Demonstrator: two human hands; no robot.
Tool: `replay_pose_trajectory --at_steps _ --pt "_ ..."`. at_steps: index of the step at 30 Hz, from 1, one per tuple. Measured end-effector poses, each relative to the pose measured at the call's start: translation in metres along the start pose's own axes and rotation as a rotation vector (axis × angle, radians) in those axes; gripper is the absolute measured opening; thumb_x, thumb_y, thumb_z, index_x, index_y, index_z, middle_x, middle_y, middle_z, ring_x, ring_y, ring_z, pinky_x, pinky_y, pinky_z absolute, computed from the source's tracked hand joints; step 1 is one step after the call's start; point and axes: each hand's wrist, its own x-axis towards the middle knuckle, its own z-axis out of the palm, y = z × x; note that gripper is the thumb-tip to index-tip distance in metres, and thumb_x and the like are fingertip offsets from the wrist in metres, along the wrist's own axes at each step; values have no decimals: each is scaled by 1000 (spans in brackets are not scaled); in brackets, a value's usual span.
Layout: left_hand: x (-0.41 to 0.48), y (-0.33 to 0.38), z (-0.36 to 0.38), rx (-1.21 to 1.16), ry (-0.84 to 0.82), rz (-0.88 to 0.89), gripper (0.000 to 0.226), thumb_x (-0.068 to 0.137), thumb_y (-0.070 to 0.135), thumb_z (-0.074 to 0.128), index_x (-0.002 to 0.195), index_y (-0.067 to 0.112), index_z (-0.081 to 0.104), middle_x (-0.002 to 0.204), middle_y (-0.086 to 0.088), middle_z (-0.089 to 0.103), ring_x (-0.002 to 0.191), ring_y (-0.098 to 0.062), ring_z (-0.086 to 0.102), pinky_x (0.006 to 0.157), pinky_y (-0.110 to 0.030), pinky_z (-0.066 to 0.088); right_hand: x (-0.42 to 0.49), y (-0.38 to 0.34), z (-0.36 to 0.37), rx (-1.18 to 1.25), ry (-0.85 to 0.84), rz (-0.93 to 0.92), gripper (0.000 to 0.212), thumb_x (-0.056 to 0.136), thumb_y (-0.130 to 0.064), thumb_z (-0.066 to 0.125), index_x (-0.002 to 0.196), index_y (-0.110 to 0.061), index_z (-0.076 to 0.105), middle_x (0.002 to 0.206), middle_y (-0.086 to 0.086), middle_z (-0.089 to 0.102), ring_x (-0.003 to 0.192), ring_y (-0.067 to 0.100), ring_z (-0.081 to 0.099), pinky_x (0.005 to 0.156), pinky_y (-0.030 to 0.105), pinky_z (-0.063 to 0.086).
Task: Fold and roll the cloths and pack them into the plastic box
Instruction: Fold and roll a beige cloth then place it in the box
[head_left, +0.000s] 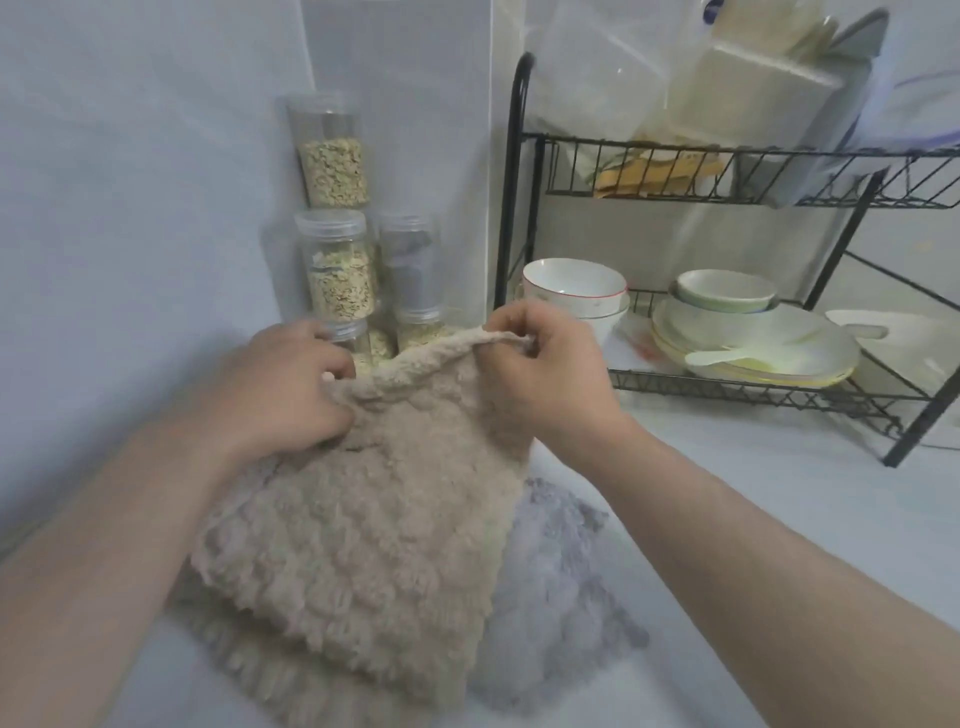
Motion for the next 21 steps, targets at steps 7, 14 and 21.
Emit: replay_pose_trajectory --at_steps 7,14,21 --pt "-17 43 -64 -265 299 52 21 72 1 62 73 15 46 72 -2 51 64 -16 46 55 -31 32 -16 -87 -61 6 236 -106 20 85 -13 67 74 -28 63 65 -10 61 61 9 55 56 26 49" --pt "-59 116 -134 -802 -188 289 32 54 26 71 85 20 70 82 -3 70 75 -20 67 63 -27 50 -57 -162 -144 -19 360 -174 21 83 -10 70 74 -28 64 53 -17 61 54 1 57 53 17 47" --pt "-83 179 -155 -1051 -559 467 39 57 12 70 82 -14 54 53 0 42 43 -8 38 41 -15 30 -112 -197 -232 -22 379 -43 16 82 -7 70 75 -21 66 64 -2 68 60 15 66 57 28 55"
